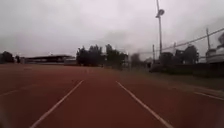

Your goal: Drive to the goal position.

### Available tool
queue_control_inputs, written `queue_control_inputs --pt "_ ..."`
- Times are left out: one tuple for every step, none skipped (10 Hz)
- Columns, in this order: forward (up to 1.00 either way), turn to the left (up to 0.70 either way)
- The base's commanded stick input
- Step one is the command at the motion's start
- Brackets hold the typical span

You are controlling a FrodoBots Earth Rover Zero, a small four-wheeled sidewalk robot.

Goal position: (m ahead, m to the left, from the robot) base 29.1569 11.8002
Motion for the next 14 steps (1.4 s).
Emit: queue_control_inputs --pt "0.7 0.0" --pt "0.7 0.0" --pt "0.7 0.0" --pt "0.7 0.0" --pt "0.7 0.0" --pt "0.7 0.0" --pt "0.7 0.0" --pt "0.7 0.0" --pt "0.7 0.0" --pt "0.7 0.0" --pt "0.7 0.0" --pt "0.7 0.0" --pt "0.7 0.0" --pt "0.7 0.0"
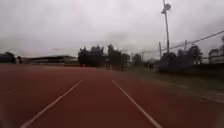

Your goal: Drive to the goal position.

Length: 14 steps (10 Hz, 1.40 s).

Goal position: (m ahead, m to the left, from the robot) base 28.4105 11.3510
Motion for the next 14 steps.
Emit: queue_control_inputs --pt "0.7 0.0" --pt "0.7 0.0" --pt "0.7 0.0" --pt "0.7 0.0" --pt "0.7 0.0" --pt "0.7 0.0" --pt "0.7 0.0" --pt "0.7 0.0" --pt "0.7 0.0" --pt "0.7 0.0" --pt "0.7 0.0" --pt "0.7 0.0" --pt "0.7 0.0" --pt "0.7 0.0"
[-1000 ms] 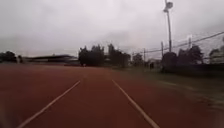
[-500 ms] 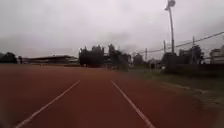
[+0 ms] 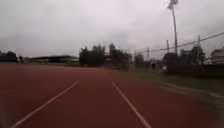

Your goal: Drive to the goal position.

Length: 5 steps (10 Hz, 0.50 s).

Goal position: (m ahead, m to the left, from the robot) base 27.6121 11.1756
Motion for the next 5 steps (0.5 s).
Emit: queue_control_inputs --pt "0.7 0.0" --pt "0.7 0.0" --pt "0.7 0.0" --pt "0.7 0.0" --pt "0.7 0.0"
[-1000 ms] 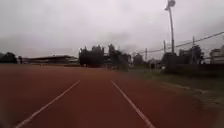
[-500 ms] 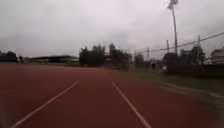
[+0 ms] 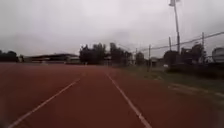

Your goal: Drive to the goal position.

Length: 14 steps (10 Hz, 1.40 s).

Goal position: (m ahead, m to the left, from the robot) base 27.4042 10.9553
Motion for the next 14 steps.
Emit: queue_control_inputs --pt "0.7 0.0" --pt "0.7 0.0" --pt "0.7 0.0" --pt "0.7 0.0" --pt "0.7 0.0" --pt "0.7 0.0" --pt "0.7 0.0" --pt "0.7 0.0" --pt "0.7 0.0" --pt "0.7 0.0" --pt "0.7 0.0" --pt "0.7 0.0" --pt "0.7 0.0" --pt "0.7 0.0"
